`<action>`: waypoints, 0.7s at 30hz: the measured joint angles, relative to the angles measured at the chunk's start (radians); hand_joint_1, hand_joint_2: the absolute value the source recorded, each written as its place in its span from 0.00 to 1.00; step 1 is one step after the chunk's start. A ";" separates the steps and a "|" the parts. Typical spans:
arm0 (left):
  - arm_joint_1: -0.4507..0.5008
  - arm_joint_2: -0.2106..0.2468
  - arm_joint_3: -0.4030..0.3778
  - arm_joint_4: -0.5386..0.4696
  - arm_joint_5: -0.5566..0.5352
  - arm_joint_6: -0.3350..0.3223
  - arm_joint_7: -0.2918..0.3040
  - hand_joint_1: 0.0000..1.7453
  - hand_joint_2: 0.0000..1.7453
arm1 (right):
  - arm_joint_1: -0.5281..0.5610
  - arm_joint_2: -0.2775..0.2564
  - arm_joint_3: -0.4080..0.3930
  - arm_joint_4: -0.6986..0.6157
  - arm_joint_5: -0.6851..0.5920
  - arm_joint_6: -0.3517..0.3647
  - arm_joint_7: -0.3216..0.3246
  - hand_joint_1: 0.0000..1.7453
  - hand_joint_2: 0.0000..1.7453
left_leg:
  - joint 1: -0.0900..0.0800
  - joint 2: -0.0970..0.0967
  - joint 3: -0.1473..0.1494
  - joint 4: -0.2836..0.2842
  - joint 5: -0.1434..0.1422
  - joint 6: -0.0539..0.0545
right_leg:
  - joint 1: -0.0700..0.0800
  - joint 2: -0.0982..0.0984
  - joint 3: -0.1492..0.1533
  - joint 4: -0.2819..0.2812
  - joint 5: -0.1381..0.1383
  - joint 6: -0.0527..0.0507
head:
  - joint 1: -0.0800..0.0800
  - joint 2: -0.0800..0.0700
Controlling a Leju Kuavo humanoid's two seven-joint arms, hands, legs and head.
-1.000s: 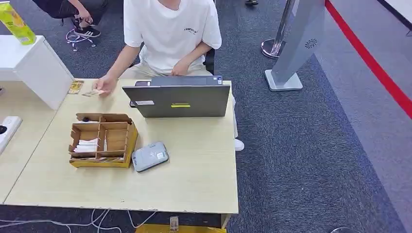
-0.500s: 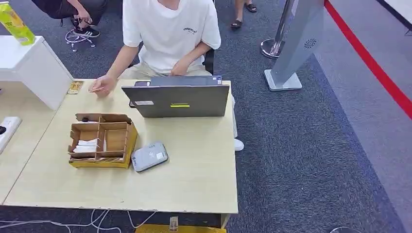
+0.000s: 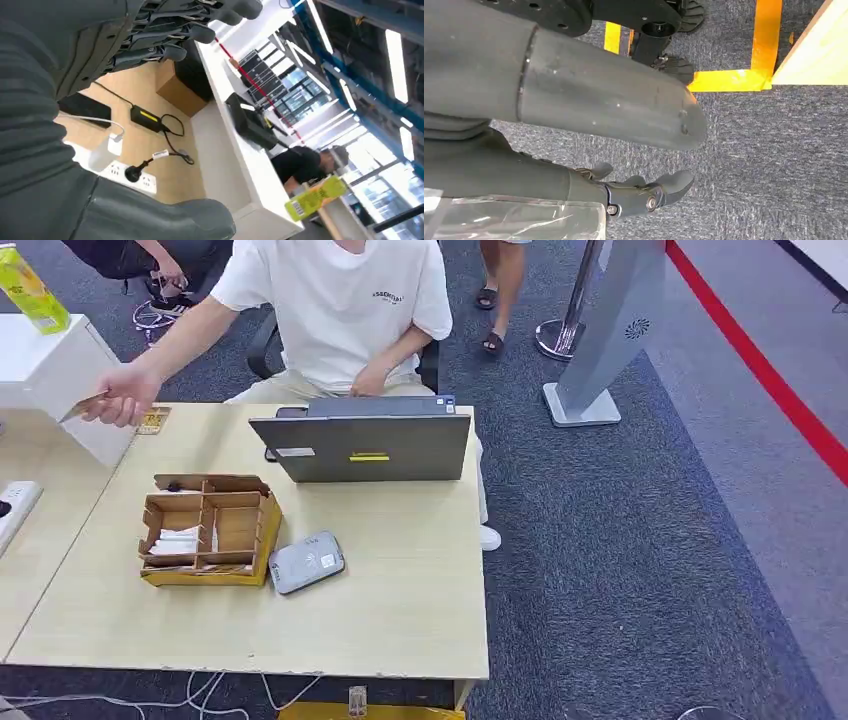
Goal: Pass the card to the sensor for recognition and then transmit it.
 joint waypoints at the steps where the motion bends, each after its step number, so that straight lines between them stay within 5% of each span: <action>1: -0.002 0.010 -0.016 0.008 -0.030 0.001 0.015 0.00 1.00 | -0.001 0.001 -0.002 0.000 0.002 0.001 0.002 0.00 0.00 | 0.000 0.000 0.000 0.000 0.000 0.000 | 0.000 0.000 0.000 0.000 0.000 0.000 | 0.000 0.000; 20: -0.068 0.186 -0.268 0.263 -0.579 0.098 0.272 0.00 1.00 | -0.017 0.013 -0.024 0.005 0.063 0.024 0.022 0.00 0.00 | 0.000 0.003 0.000 0.000 0.000 0.000 | 0.000 0.003 -0.001 0.000 0.000 0.000 | 0.000 0.000; 21: -0.070 0.194 -0.278 0.277 -0.605 0.106 0.285 1.00 1.00 | -0.018 0.013 -0.026 0.005 0.070 0.026 0.024 0.00 0.00 | 0.000 0.003 0.000 0.000 0.000 0.000 | 0.000 0.003 -0.001 0.000 0.000 0.000 | 0.000 0.000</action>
